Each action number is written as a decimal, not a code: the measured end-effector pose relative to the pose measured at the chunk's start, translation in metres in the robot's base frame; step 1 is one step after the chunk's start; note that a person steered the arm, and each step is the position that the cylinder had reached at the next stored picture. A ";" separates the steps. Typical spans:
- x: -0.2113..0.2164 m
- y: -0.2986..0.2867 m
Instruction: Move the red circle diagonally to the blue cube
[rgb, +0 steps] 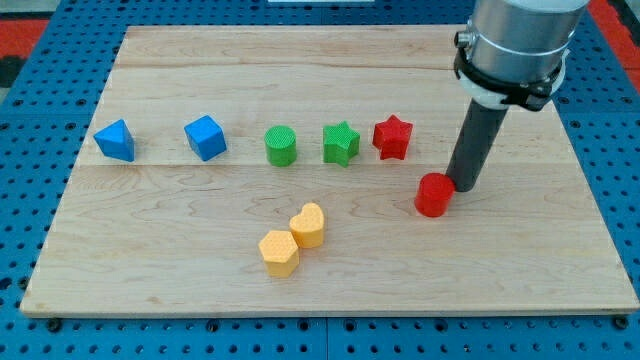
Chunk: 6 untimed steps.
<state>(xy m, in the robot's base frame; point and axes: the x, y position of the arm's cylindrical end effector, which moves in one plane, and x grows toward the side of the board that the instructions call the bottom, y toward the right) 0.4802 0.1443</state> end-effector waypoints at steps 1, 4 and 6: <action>0.018 0.055; 0.020 -0.082; 0.019 -0.141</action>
